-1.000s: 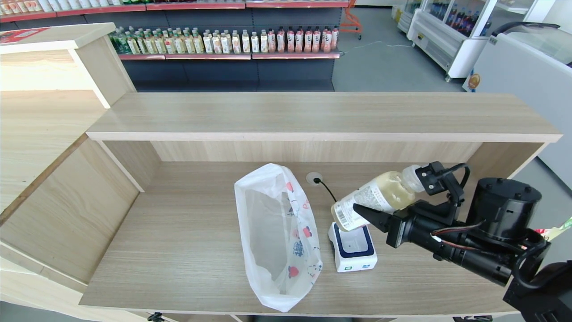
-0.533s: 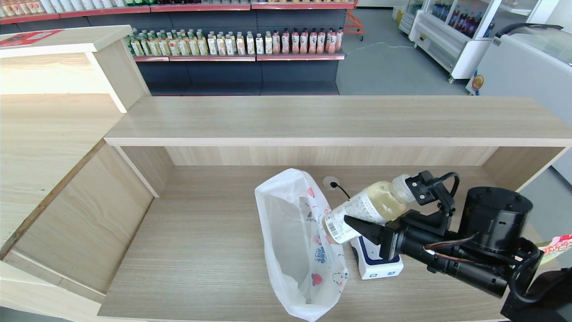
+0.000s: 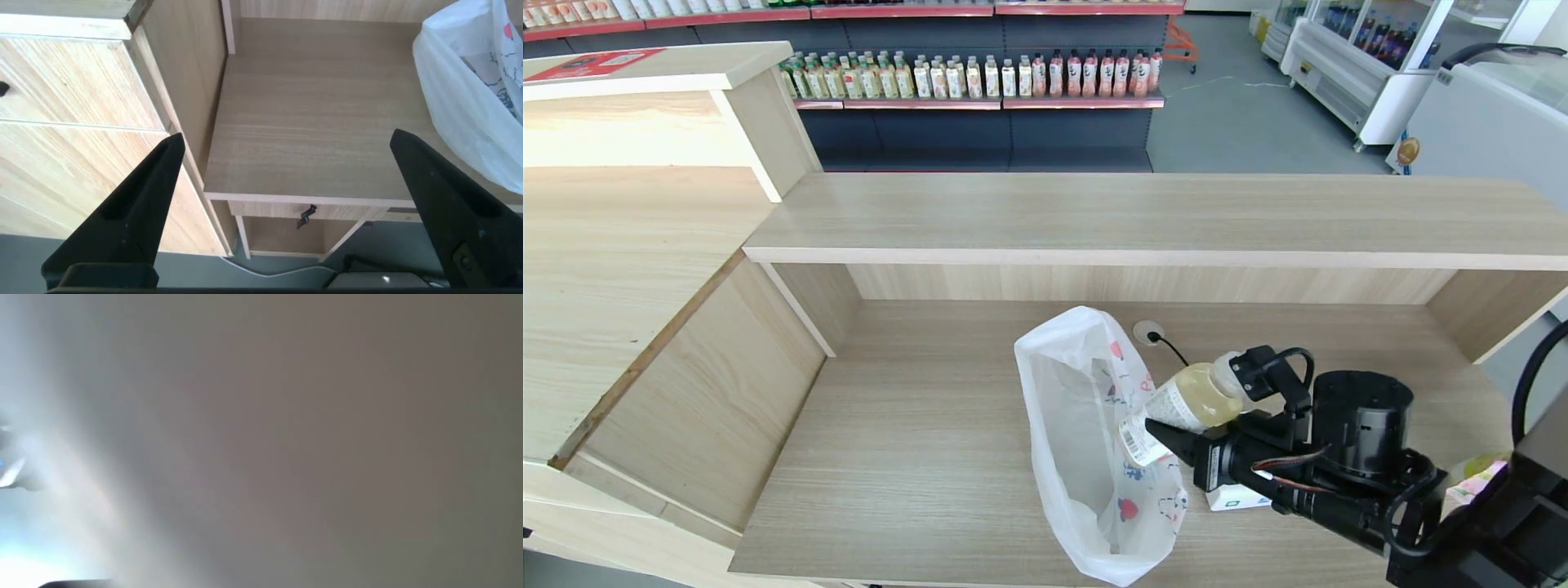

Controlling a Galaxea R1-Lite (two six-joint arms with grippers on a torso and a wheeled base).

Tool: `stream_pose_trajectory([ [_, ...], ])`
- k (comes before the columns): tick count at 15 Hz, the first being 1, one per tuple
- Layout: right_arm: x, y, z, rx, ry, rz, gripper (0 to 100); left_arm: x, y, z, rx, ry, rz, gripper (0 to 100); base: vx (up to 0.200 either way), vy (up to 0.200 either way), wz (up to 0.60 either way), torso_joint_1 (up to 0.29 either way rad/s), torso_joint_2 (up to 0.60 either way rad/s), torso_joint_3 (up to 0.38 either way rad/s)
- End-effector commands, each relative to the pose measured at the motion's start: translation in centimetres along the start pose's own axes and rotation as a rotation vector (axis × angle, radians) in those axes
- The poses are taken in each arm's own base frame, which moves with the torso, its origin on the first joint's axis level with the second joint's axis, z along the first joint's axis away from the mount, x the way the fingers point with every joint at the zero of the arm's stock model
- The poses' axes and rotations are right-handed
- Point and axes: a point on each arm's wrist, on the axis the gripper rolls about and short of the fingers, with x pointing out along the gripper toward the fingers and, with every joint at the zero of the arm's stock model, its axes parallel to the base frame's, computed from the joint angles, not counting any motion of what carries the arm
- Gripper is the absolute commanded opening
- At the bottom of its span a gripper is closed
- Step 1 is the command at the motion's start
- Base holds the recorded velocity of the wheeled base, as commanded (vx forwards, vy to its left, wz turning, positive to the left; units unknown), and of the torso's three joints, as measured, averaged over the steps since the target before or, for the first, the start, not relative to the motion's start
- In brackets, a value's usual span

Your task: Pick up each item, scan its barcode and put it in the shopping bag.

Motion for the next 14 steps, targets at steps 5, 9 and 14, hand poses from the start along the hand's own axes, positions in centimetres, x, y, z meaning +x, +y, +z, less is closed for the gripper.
stream_pose_trajectory([
  [5, 4.2, -0.7, -5.6, -0.002, 0.076, 0.016, 0, 0.0, 0.0, 0.0, 0.0, 0.0, 0.001, 100, 0.0, 0.0, 0.0, 0.0, 0.0, 0.0],
  [9, 8.1, -1.2, -5.8, -0.036, 0.026, 0.022, 0, 0.0, 0.0, 0.0, 0.0, 0.0, 0.001, 100, 0.0, 0.0, 0.0, 0.0, 0.0, 0.0],
  [14, 11.3, -0.4, -6.2, -0.118, 0.065, 0.044, 0, 0.0, 0.0, 0.0, 0.0, 0.0, 0.001, 100, 0.0, 0.0, 0.0, 0.0, 0.0, 0.0],
])
